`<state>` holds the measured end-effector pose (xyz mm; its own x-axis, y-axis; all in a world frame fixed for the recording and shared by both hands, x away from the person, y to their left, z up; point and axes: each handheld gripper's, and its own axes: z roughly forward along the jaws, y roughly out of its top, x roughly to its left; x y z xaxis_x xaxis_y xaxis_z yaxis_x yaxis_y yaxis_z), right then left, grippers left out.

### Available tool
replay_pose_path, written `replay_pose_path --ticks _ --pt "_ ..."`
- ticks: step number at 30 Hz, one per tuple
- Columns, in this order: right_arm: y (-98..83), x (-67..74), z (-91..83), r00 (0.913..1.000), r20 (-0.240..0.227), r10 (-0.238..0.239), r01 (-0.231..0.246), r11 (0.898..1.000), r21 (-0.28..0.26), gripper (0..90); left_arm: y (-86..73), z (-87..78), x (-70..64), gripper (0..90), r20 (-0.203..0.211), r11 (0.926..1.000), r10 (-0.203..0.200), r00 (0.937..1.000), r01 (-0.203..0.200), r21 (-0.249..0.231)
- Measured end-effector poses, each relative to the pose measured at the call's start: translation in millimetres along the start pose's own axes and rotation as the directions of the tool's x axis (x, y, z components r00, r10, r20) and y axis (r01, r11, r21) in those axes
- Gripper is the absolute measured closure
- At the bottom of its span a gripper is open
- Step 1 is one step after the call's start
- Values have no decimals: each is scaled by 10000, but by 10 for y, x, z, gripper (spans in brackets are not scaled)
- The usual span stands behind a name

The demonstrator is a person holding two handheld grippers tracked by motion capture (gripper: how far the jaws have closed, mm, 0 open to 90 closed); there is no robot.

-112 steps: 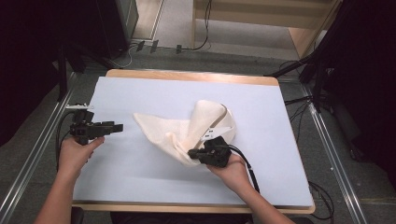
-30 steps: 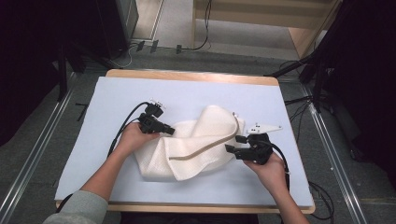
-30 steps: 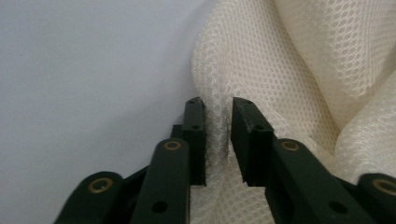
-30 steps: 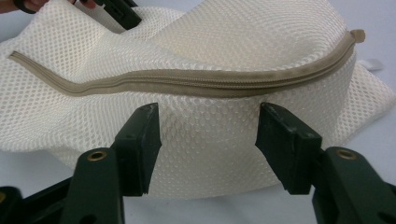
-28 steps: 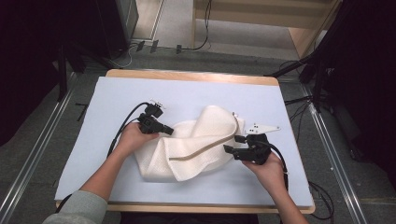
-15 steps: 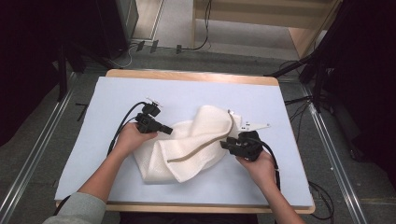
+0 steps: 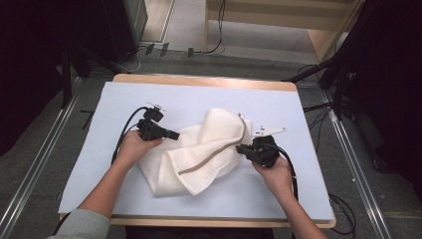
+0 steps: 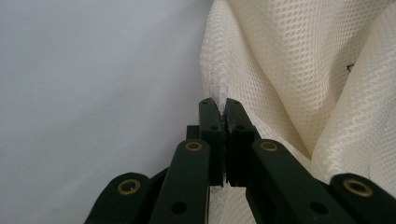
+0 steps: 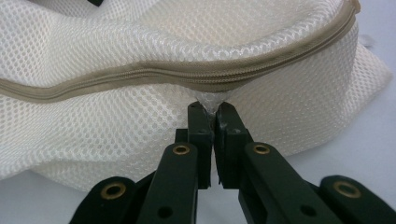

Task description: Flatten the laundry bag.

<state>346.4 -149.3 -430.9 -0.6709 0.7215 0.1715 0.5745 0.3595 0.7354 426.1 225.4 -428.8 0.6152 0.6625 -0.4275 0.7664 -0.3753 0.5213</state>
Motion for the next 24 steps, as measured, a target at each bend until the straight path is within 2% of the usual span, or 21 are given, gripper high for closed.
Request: replay_pose_path --ticks 4,11,14,24 --pt "24 -2 -47 10000 2 -52 52 9999 -150 880 -29 -172 67 893 -92 9986 -217 9997 212 -491" --pt "65 18 -118 9999 -52 -141 139 9992 -375 879 -110 -435 194 892 -348 9913 -681 9971 637 -1152" --pt "78 12 -143 9999 -52 -157 154 9989 -434 878 -157 -548 259 892 -440 9849 -948 9945 873 -1496" --pt "86 -73 -174 9999 -107 129 -133 9992 -373 877 -306 -825 442 890 -715 9659 -1611 9843 1424 -2163"
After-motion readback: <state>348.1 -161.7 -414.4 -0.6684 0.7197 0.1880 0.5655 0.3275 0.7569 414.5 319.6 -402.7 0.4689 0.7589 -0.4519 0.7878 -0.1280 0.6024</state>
